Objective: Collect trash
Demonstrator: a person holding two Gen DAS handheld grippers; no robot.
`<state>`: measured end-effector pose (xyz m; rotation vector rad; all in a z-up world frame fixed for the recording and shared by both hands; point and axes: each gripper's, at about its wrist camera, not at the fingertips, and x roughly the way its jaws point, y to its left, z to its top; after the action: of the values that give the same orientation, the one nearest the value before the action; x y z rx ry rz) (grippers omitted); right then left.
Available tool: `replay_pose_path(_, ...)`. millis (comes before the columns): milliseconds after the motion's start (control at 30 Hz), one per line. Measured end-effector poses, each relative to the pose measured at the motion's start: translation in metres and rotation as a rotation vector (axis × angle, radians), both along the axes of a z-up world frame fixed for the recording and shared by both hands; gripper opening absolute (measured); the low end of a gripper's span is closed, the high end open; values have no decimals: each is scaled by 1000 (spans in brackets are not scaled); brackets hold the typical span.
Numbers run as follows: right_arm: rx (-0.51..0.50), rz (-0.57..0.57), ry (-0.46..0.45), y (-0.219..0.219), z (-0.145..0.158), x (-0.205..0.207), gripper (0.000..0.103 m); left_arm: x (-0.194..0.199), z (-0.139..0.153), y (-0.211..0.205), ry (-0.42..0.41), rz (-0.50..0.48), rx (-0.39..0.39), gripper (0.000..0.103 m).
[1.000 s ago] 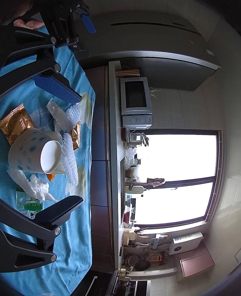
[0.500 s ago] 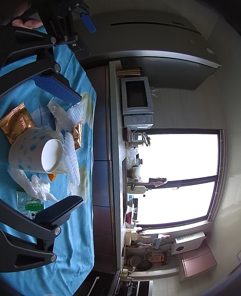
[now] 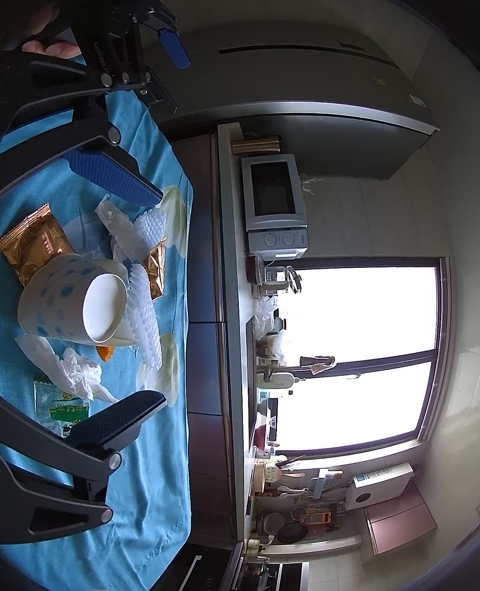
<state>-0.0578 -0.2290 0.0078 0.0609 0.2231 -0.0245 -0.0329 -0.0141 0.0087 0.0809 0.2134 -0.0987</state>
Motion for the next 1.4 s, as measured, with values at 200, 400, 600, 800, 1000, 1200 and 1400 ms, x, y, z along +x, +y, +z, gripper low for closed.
replay_pose_path(200, 14, 14, 20, -6, -4, 3, 97, 3, -3, -3, 21, -21, 6, 97)
replay_pose_path(400, 26, 51, 62, -10, -11, 6, 94, 7, -11, -12, 72, -80, 27, 97)
replay_pose_path(600, 60, 97, 131, -15, -23, 11, 86, 15, -24, -25, 168, -187, 38, 97)
replay_pose_path(800, 116, 147, 206, -22, -33, 20, 82, 26, -43, -40, 306, -335, 14, 94)
replay_pose_path(1000, 128, 171, 236, -22, -37, 24, 72, 36, -65, -62, 449, -476, 7, 80)
replay_pose_path(1200, 149, 188, 251, -28, -39, 26, 57, 48, -86, -80, 601, -586, -36, 60)
replay_pose_path(1400, 202, 206, 258, -38, -42, 27, 50, 61, -99, -92, 713, -675, -123, 52)
